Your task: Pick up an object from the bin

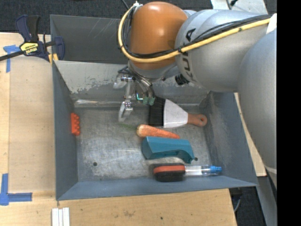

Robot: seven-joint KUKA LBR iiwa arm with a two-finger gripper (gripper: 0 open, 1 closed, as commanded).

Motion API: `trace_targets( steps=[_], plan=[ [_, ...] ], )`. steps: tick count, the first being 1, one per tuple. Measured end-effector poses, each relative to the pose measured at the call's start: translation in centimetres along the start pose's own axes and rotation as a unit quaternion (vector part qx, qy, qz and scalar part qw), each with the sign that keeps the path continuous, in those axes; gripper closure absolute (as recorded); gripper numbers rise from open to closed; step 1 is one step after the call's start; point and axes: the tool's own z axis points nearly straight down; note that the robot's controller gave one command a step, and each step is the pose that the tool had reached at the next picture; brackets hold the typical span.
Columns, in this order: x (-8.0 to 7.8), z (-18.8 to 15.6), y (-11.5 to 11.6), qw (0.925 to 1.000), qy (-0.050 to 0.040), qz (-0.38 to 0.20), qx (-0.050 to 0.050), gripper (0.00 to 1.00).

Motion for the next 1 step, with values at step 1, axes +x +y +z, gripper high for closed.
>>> trace_targets(
  steps=[1],
  plan=[
    [-0.17, -0.42, -0.01, 1.0, -0.0036, 0.001, -0.001, 0.0]
  ],
)
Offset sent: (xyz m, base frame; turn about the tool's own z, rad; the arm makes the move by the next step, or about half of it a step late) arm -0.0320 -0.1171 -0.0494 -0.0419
